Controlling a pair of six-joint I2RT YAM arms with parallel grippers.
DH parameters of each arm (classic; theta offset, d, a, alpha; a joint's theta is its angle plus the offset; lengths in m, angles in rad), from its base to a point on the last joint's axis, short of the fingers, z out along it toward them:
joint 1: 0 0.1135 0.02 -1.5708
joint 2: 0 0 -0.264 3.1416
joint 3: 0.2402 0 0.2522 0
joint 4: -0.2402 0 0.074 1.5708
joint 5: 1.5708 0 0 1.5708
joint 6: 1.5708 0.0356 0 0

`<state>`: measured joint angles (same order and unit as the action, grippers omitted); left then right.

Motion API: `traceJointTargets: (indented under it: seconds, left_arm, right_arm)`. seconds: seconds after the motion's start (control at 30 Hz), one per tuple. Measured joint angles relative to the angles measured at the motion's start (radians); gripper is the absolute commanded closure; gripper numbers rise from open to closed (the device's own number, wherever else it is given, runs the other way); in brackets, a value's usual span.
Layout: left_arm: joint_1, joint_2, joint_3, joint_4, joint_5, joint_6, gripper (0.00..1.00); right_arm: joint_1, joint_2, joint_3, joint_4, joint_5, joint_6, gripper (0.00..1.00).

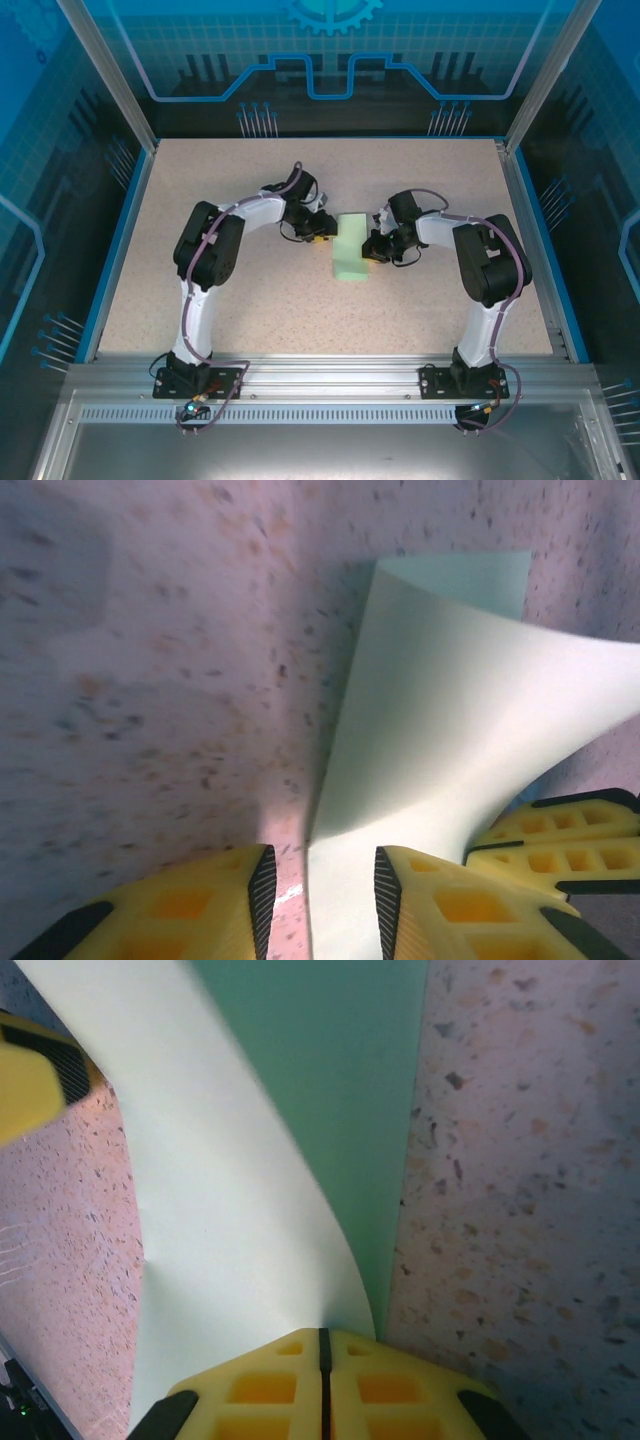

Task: Fold a paper plane with a square sheet of paper (fold left side to right side)
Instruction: First fold the square sheet of paper in half at the center of the table, then hold the square sheet of paper at the center of the table.

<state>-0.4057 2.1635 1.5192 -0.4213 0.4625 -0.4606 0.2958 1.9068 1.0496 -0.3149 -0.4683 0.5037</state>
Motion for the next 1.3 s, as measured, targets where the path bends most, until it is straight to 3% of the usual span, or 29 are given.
traceJointTargets:
  seconds: [0.3, 0.73, 1.13, 1.3]
  left_arm:
    - [-0.025, -0.122, -0.068, 0.073, 0.026, -0.005, 0.65]
    - [-0.089, 0.015, -0.049, 0.112, 0.051, -0.025, 0.65]
    - [-0.099, 0.016, -0.045, 0.114, 0.035, -0.03, 0.65]
    - [-0.1, 0.016, -0.045, 0.114, 0.031, -0.03, 0.65]
  right_arm:
    - [0.0, 0.0, 0.005, -0.01, 0.005, 0.0, 0.92]
    - [0.001, 0.0, 0.005, -0.011, 0.008, 0.0, 0.92]
    - [-0.021, -0.047, 0.008, -0.066, -0.003, -0.015, 0.93]
    - [-0.035, -0.047, 0.098, -0.084, -0.018, -0.011, 0.95]
